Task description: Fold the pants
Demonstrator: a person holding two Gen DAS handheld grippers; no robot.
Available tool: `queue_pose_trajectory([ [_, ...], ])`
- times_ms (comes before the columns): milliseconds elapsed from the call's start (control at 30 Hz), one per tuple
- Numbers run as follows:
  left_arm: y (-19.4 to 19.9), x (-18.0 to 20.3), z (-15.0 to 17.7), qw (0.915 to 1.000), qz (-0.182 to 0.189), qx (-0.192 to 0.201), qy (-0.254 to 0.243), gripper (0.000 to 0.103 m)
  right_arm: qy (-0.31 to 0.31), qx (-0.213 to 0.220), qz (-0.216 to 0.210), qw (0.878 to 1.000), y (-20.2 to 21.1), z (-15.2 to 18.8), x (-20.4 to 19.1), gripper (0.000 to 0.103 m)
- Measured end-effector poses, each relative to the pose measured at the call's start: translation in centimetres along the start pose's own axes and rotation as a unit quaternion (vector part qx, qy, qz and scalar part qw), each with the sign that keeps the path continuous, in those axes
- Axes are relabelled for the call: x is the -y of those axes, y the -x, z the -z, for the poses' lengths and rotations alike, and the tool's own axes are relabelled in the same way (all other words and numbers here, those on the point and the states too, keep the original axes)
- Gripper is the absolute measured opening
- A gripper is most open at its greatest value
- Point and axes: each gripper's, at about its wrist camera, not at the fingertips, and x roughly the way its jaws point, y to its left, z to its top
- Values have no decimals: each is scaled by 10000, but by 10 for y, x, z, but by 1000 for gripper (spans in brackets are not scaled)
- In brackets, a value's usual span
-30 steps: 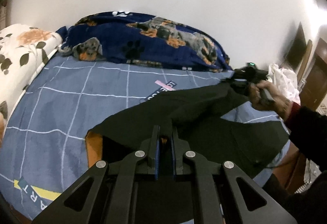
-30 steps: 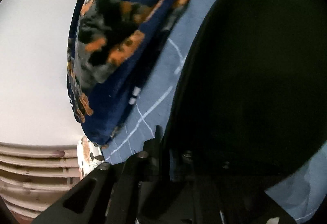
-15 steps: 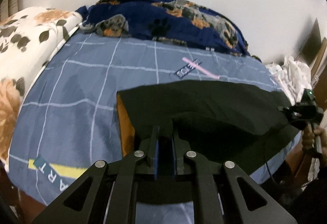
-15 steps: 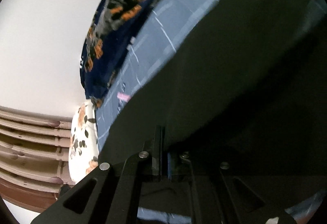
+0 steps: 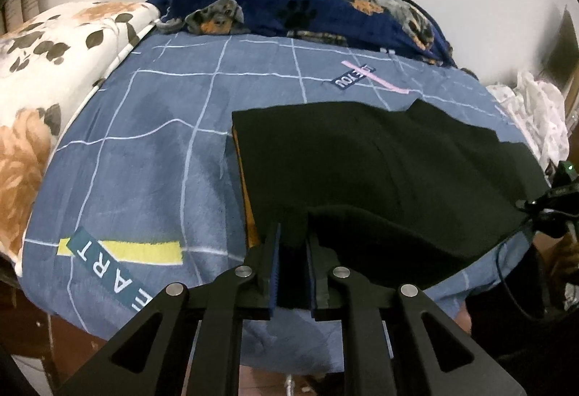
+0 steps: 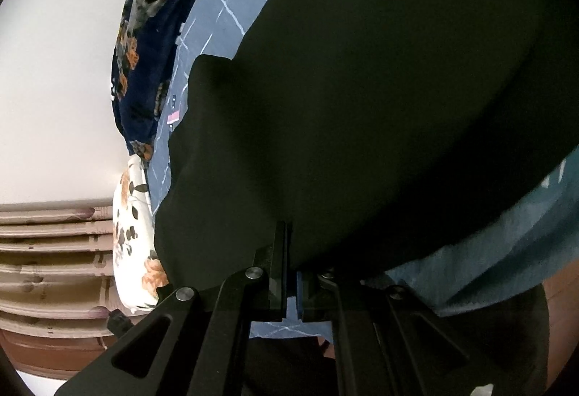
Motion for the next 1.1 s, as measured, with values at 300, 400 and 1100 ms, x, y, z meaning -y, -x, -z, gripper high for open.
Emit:
queue_pose_trajectory([
  [300, -4, -1, 11, 9993, -339, -16, -156, 22, 83, -9, 13, 10000, -4, 8, 1, 3],
  [400, -3, -10, 15, 9987, -506, -56, -8, 41, 10, -17, -70, 10000, -4, 6, 4, 3],
  [1100, -6, 110, -39, 9963, 442, 325, -658, 55, 47, 55, -256, 9996, -4, 4, 5, 5],
])
